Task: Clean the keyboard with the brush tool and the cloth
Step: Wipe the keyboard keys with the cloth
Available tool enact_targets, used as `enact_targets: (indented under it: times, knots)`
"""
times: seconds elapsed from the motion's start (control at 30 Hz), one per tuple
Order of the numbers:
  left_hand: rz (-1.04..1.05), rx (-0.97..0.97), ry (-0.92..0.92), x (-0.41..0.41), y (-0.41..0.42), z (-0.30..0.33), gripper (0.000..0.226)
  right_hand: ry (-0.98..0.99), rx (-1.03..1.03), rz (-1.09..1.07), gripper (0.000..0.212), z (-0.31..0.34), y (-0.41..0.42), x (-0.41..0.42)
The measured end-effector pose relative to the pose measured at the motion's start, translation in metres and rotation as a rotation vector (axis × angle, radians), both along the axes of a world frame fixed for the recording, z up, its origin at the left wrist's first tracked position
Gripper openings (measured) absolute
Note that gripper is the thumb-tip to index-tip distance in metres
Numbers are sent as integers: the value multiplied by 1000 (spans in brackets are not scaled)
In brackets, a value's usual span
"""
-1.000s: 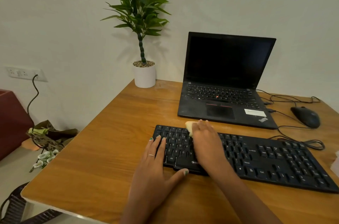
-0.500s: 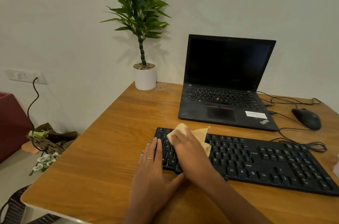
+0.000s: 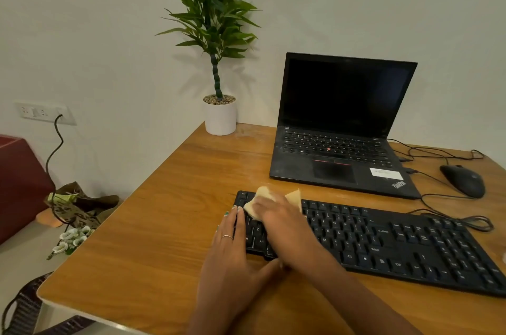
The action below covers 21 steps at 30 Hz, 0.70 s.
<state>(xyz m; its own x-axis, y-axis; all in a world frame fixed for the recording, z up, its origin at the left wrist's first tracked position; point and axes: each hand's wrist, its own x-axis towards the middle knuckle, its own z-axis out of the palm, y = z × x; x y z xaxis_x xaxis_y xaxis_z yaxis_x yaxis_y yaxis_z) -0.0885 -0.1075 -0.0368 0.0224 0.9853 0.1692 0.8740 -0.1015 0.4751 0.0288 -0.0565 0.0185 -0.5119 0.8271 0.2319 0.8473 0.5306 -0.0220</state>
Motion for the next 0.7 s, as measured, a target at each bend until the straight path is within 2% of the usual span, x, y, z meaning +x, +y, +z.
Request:
enact_targets:
  times: [0.07,0.13,0.27,0.33,0.47,0.6,0.7]
  knots:
    - [14,2,-6,0,0,-1,123,-1,33,-104,37,-2,18,8]
    - [14,-3,-14,1,-1,-2,121,-10,38,-109,33,-7,24,3]
    - [-12,29,-80,0,1,-2,119,58,95,124,21,-22,7,-17]
    - [-8,40,-116,0,2,-2,119,83,113,121,27,-15,7,-16]
    - [14,32,-95,0,0,-2,122,-1,95,-55,32,-6,32,-6]
    - [-11,49,-147,0,1,-3,125,22,95,75,25,-18,21,-25]
    - [-28,72,-181,-1,2,-3,126,107,75,116,31,-15,18,-20]
